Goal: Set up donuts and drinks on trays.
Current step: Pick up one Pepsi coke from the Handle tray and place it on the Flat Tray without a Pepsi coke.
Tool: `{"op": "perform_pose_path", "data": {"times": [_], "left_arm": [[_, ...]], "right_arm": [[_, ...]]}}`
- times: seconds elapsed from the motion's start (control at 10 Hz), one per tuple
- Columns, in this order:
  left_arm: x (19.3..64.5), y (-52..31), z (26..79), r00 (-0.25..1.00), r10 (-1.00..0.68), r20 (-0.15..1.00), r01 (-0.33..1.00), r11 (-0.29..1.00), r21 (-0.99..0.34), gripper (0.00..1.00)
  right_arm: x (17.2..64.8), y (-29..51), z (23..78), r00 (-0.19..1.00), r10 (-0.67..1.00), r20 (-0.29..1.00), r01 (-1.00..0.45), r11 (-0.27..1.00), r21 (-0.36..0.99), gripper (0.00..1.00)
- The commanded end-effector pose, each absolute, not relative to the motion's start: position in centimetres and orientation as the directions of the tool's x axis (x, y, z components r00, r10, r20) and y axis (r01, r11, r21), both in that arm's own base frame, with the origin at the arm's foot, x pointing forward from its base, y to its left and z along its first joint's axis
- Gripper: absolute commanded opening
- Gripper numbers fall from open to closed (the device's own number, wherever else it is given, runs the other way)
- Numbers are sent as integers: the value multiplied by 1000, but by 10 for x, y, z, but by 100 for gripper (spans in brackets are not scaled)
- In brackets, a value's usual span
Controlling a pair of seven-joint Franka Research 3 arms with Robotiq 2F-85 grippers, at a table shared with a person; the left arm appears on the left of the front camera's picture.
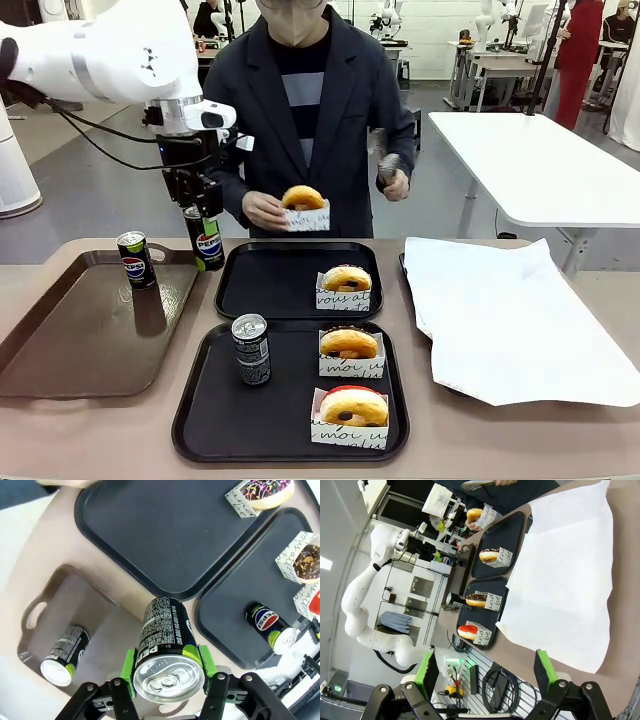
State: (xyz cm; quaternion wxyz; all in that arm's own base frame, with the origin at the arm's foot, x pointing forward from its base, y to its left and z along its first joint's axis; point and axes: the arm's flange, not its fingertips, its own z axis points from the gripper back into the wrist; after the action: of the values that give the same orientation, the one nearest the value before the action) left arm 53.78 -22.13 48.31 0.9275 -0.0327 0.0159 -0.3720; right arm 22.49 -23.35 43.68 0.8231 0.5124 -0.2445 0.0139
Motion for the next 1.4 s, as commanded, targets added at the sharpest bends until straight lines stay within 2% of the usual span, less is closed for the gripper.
{"op": "perform_pose_path", "data": {"times": [0.0,0.1,0.2,0.4,0.6,1.0,1.1,1.3], "left_arm": [[501,-205,484,684,-725,-75,724,688,-46,59],[462,-181,492,620,-773,-130,774,631,-59,59],[428,-159,504,574,-811,-112,810,582,-73,59],[404,-153,509,599,-795,-94,796,604,-39,59],[427,-161,504,616,-781,-98,782,622,-39,59],[523,-216,497,690,-723,12,723,690,6,59],[549,-228,491,715,-699,38,696,715,63,59],[597,-249,484,728,-684,52,681,730,59,59]], "right_arm": [[227,-233,438,864,-244,441,-298,457,838,100],[227,-233,438,864,-244,441,-298,457,838,100],[227,-233,438,864,-244,441,-298,457,838,100],[227,-233,438,864,-244,441,-298,457,838,100],[227,-233,438,864,-244,441,-298,457,838,100],[227,-233,438,864,-244,441,-298,457,838,100],[227,-233,438,864,-244,441,-298,457,838,100],[227,-233,438,864,-244,441,-298,457,838,100]]}}
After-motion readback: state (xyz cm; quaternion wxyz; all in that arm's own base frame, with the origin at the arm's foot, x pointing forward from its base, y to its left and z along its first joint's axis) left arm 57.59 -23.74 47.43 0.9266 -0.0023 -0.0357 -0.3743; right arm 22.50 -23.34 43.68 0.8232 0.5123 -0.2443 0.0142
